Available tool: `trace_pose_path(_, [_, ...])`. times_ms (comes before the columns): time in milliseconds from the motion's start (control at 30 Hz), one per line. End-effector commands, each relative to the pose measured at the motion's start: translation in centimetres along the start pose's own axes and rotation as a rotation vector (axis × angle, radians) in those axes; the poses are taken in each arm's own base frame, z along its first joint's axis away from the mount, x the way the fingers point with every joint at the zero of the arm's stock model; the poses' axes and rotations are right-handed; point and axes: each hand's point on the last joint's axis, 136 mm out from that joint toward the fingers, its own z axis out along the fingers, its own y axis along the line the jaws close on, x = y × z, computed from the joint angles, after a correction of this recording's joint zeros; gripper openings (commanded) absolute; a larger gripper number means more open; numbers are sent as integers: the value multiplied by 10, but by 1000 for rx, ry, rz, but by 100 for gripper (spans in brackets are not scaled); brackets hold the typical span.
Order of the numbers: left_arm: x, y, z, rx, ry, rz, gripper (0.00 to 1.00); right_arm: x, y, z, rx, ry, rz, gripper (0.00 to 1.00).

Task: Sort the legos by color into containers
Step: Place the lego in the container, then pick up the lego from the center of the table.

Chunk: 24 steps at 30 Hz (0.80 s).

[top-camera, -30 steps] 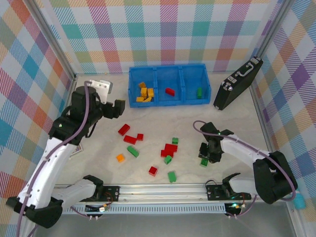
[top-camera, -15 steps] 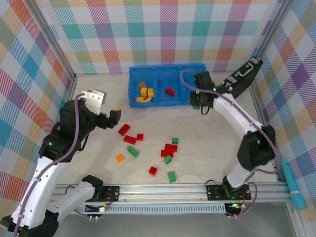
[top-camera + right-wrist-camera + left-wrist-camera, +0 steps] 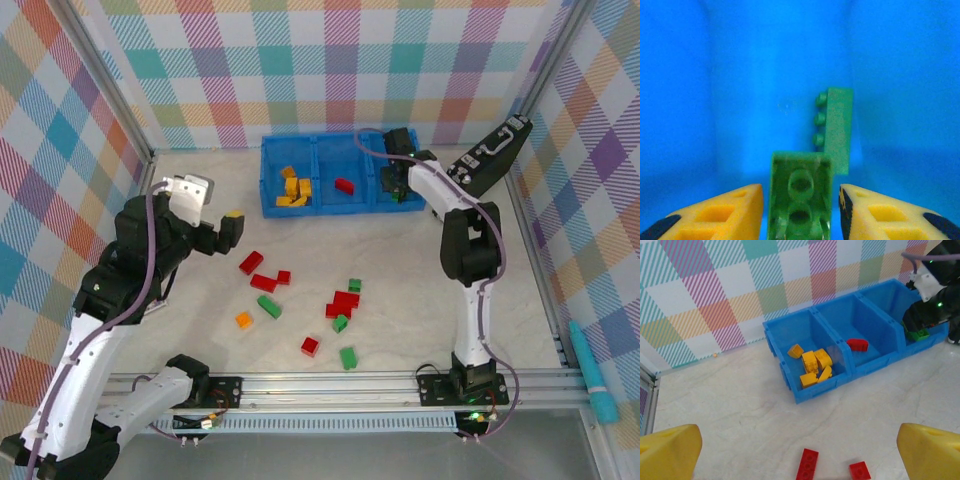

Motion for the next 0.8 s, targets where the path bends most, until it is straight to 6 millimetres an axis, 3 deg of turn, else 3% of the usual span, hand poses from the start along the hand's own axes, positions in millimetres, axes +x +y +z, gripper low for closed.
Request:
trace_pose_path(0, [-3,-5,-7,30,4,19,100,-21,3,-3,-14,-42,5,47])
trace_pose_path(67, [-3,-3,-6,21,19,30,100,-22,6,-2,-39,-38,-6,49])
trace_pose_path(200, [-4,4,-5,-20,29,43,100,-30,14,-22,-111,-76,4,50])
trace_pose_path(367, [-6,2,-3,-10,31,58,100,-22,21,-72,-200,-107,-8,56])
trace_pose_path(467, [-6,5,-4,-27,22,72,100,3,21,-101,-225,-132,-70,61])
trace_pose_path(600, [-5,5,-3,-29,24,86,100,55,33,-131,-343,-80,-67,69])
trace_pose_path(700, [-5,3,-4,-20,16,86,100,101,38,-139,-339,18,-15,71])
trace_pose_path(767, [-3,3,-3,-19,13,87,100,131,53,-146,-379,76,32,72])
